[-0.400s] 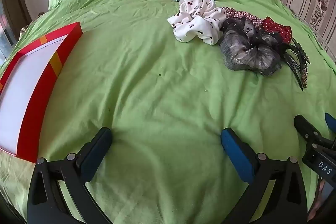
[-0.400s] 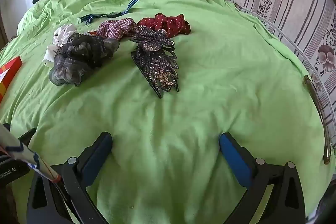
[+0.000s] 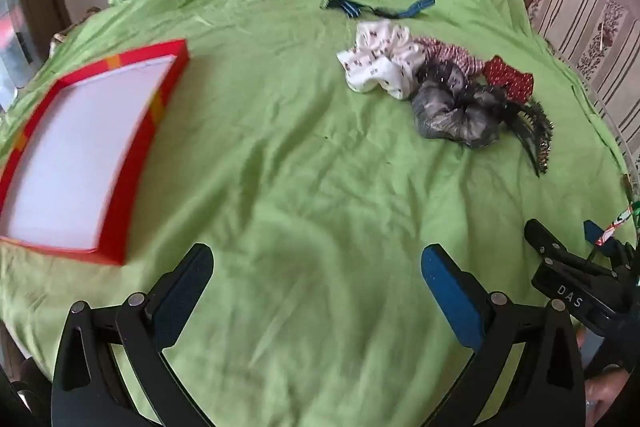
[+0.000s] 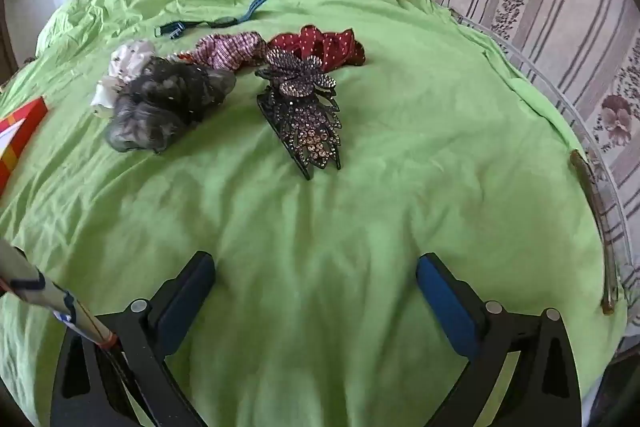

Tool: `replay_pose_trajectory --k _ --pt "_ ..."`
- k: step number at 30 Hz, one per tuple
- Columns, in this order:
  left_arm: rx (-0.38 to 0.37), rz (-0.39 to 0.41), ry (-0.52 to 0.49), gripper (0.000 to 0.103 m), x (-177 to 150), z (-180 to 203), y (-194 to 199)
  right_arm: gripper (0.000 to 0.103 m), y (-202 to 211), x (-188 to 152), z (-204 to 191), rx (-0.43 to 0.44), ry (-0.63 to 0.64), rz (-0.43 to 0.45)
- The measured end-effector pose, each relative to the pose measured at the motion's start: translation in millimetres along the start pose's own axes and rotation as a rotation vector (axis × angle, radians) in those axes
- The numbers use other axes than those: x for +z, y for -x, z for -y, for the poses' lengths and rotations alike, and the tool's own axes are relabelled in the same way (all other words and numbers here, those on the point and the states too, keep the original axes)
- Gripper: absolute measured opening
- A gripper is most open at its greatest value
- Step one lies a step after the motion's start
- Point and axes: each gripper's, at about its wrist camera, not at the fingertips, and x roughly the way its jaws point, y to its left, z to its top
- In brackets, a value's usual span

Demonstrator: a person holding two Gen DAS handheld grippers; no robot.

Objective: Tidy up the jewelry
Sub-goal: 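Move both tools toward the pile of hair accessories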

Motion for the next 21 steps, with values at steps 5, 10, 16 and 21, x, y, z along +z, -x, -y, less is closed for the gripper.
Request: replay_pose_trajectory --k 5,10,16,21 --pt "0.025 0.040 0.009 0.103 -5.7 -9.9 30.2 0.102 34.7 -14.6 -2.0 -0.022 -0.004 0.062" --pt "0.034 0.077 0.019 0.103 -6.4 -16.6 55.8 0.101 77.2 -19.0 -4.4 -0.046 -0.019 0.169" --pt "0.016 0.132 0.044 0.103 -4.5 -25.9 99.0 0.092 123.2 -17.9 -13.9 -0.061 -0.014 0.289" --pt "0.004 0.208 0.063 0.103 -8.8 -35.5 136.3 0.091 170.7 -19.5 -20.1 -0.047 -0.027 0.412"
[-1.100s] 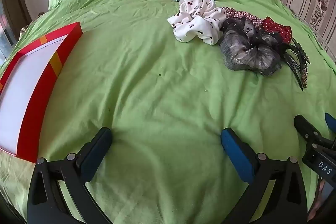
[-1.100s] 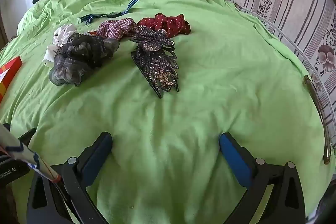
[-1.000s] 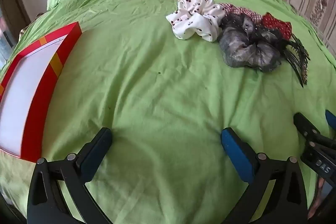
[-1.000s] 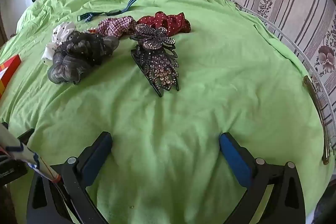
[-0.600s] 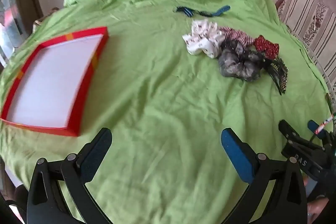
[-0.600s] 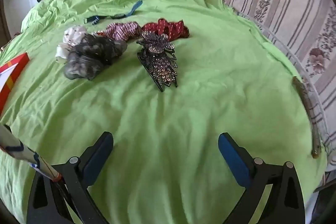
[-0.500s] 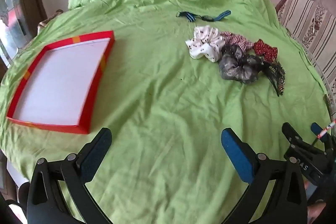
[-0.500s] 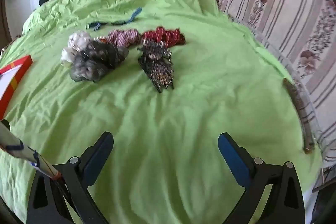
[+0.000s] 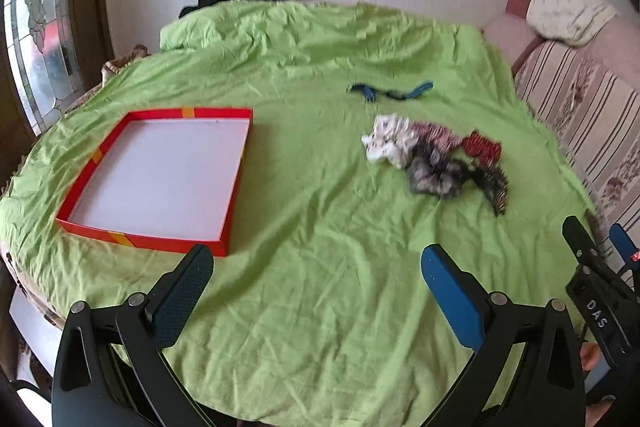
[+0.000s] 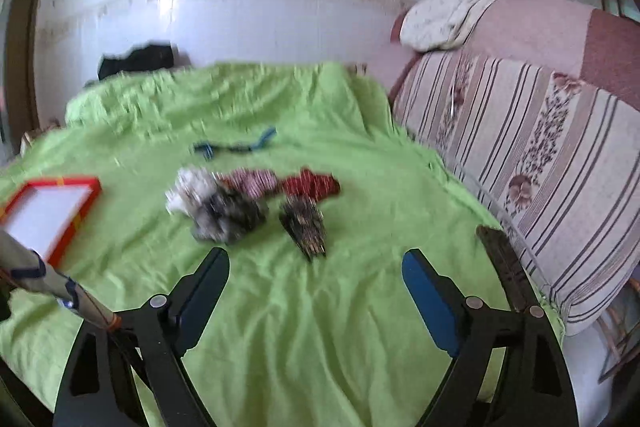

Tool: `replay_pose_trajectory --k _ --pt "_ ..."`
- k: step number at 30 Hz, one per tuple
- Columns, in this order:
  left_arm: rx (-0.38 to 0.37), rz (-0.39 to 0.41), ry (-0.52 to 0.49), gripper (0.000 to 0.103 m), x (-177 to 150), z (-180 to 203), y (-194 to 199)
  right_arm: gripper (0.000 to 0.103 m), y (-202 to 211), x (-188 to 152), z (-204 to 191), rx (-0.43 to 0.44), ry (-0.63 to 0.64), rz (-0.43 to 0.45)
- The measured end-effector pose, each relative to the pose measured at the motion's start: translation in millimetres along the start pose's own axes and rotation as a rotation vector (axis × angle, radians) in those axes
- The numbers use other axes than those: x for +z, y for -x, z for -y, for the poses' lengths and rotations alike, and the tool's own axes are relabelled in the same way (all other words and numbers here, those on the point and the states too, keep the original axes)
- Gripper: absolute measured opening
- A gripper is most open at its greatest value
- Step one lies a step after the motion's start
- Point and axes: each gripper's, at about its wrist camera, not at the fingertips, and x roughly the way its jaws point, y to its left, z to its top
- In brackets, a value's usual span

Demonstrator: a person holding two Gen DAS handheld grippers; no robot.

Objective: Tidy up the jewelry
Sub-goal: 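Move both tools toward the pile of hair accessories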

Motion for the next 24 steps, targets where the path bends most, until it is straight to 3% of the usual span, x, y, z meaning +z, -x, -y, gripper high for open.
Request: replay_pose_trajectory --k 6,14,22,24 --pt "-0.003 0.068 -0.004 0.103 7.3 -4.3 35.9 0.091 23.5 9.3 4.9 0.115 -0.105 0.004" --pt "0.026 0.063 -0.027 0.103 5.5 -3.1 42.9 0.091 26.1 -4.2 10.4 0.085 -0.113 -0.043" --pt "0.059 -0.038 0.018 0.103 15.0 -46.1 -9.0 0.091 -0.4 -32.1 11.9 0.082 -0.116 -0.150" --pt "0.083 -0.085 0.021 0.097 21.6 -61.4 -36.5 0.091 -7.8 -35.0 10.2 0.067 -0.107 -0.161"
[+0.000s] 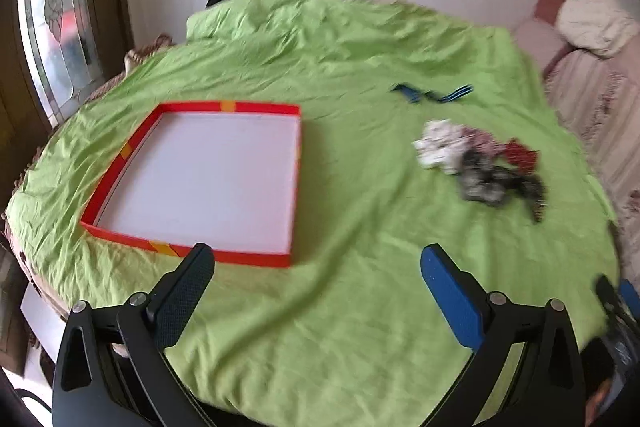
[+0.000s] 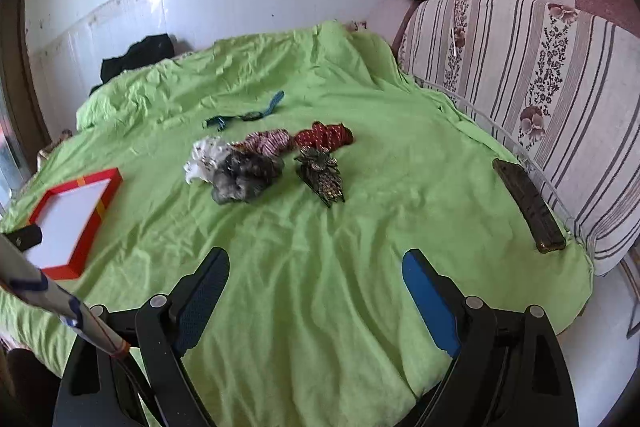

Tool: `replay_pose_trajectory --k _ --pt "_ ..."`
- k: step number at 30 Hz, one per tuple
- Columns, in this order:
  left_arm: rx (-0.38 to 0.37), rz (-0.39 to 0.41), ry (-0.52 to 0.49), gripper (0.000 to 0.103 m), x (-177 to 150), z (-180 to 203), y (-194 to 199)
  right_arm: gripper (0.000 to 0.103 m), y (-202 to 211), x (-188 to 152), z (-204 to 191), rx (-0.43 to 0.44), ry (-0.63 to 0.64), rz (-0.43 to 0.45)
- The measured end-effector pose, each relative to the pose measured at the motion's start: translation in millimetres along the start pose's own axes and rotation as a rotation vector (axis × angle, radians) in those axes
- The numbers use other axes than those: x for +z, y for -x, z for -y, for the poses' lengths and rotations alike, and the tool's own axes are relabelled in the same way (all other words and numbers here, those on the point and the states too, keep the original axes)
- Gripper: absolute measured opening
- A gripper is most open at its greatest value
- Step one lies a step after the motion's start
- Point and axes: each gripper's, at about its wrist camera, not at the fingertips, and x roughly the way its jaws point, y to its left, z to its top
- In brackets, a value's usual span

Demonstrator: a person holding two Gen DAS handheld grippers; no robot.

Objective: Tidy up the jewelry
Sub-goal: 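Move both tools toward the pile of hair accessories, then grasp the grey sheer scrunchie with left tool while right tool grasps the jeweled hair claw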

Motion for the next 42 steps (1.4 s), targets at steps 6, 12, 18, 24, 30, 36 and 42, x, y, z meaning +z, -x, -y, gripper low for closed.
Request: replay_pose_trajectory --k 6,12,18,24,30,36,42 --pt "-0.022 -0.205 0.012 0.054 14.3 -20.5 -84.6 0.091 -38.8 -4.7 -15.8 0.010 0.022 -0.108" --pt "0.024 -0.264 0.041 0.032 8.9 -30.9 -117.6 0.091 -57.4 -6.5 -37.7 0.017 0.099 -0.136" --pt "0.000 -0.266 0.031 0.009 -3.7 -22.6 -99.4 0.091 -70.2 -0.9 -38.5 0.031 0.106 -0.163" --pt "-0.069 -0.199 0.057 0.009 8.7 -20.4 -61.8 0.091 -80.4 14.3 -20.0 0.018 0.070 -0.158" --pt "-0.205 -0.132 -0.057 0.047 35.9 33.6 -39.5 0.091 -94.8 39.1 3.9 0.007 0.049 -0.122" --pt "-0.315 -0.169 -0.156 0.048 56.8 101.5 -60.6 0.091 -110.6 56.5 22.6 0.069 0.076 -0.148" --pt "-0.336 -0.166 -0.263 0.048 64.1 157.5 -89.4 0.084 -132.3 71.7 34.0 0.145 0.068 -0.169"
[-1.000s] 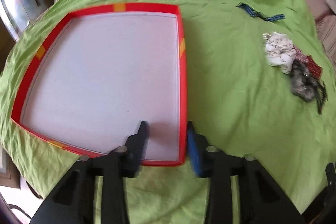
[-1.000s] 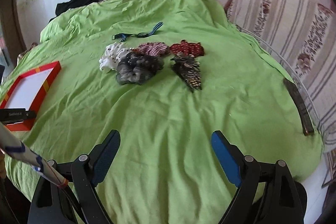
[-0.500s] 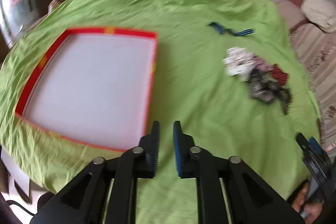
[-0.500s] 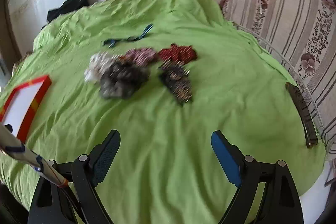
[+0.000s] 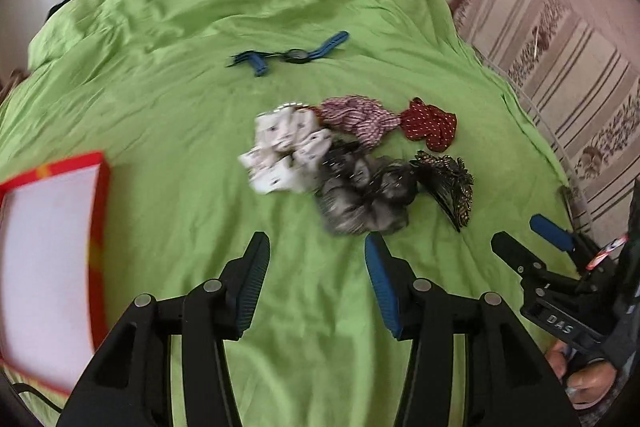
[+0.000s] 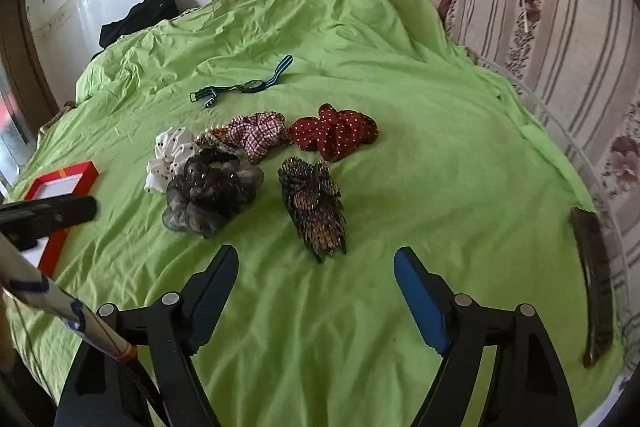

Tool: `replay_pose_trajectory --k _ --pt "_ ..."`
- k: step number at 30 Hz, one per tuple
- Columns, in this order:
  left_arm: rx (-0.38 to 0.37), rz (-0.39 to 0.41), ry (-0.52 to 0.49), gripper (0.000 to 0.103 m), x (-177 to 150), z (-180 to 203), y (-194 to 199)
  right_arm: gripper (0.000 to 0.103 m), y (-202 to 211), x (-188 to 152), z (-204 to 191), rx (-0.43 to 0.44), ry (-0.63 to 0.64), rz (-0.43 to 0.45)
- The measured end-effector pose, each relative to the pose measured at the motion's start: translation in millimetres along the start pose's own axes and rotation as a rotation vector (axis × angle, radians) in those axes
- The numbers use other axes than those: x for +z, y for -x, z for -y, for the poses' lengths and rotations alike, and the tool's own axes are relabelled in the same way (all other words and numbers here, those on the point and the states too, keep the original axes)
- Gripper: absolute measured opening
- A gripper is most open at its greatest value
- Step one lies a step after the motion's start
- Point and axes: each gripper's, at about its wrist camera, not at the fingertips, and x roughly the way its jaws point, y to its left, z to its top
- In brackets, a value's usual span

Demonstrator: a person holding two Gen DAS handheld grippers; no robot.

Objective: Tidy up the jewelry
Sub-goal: 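Grasp the grey sheer scrunchie with left tool while right tool grasps the jeweled hair claw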

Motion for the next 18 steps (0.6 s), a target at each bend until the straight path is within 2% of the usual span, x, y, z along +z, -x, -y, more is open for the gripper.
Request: replay_pose_trajectory --k 6,10,18 --pt "-0.043 -0.062 -0.022 0.048 17.9 14.3 -46.2 0.084 -26.8 12.3 12.5 0.070 -0.039 -0.030" --pt "-0.076 -0.090 -0.017 0.048 28.5 20.6 -69.9 0.083 -42.6 17.6 15.3 0.081 -0.035 -0.047" --pt "-0.149 -0.145 0.001 0.048 32.5 25.8 -102.5 0.067 -77.7 23.1 27.4 0.150 -0.100 -0.124"
